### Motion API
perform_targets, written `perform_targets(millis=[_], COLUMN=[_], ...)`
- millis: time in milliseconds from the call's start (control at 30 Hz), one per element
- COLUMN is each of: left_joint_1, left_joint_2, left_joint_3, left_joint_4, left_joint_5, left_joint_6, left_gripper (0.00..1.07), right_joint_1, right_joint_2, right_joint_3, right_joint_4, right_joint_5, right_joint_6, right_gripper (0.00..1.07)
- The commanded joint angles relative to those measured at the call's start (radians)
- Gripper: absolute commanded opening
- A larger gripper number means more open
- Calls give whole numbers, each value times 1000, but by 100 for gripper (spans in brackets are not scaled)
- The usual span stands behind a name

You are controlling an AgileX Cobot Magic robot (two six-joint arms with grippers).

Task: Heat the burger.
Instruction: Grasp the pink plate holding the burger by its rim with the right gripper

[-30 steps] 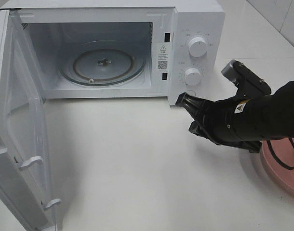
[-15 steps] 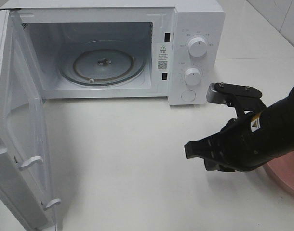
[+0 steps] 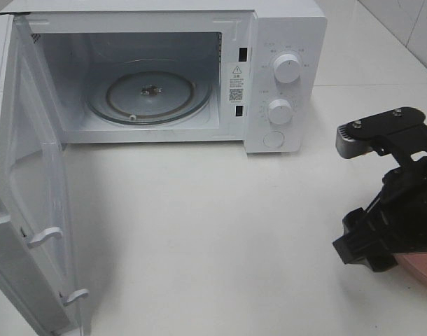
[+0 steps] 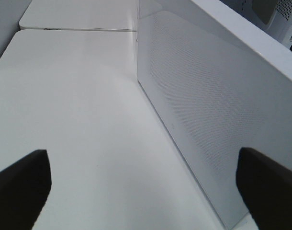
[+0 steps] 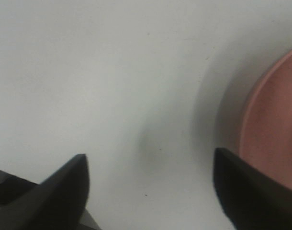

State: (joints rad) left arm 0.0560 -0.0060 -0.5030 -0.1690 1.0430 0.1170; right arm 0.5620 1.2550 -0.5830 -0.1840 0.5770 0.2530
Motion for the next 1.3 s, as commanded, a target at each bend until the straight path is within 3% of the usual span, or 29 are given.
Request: perform_targets(millis=[33, 67, 100, 700, 933, 1300], left_joint_1=[-7, -7, -7, -7, -7, -7], left_joint_2=[-18, -18, -18, -18, -18, -18], left_joint_3=[3, 3, 3, 3, 3, 3], left_joint_4=[-5, -5, -5, -5, -5, -5], left_joint_5=[-7, -7, -7, -7, -7, -7], left_joint_6=[2, 2, 2, 2, 2, 2], left_gripper=[98, 98, 98, 98, 98, 98], right_joint_1=[-5, -10, -36, -309, -331, -331], right_joint_2=[-31, -40, -41, -16, 81, 260], right_joint_3=[-5, -5, -5, -5, -9, -104], right_joint_4=[-50, -78, -85, -96, -88, -65], right_joint_5=[43, 73, 91, 42, 7, -41], right_joint_6=[9, 32, 34, 0, 5, 5], right_gripper=[91, 100, 101, 95, 93, 90])
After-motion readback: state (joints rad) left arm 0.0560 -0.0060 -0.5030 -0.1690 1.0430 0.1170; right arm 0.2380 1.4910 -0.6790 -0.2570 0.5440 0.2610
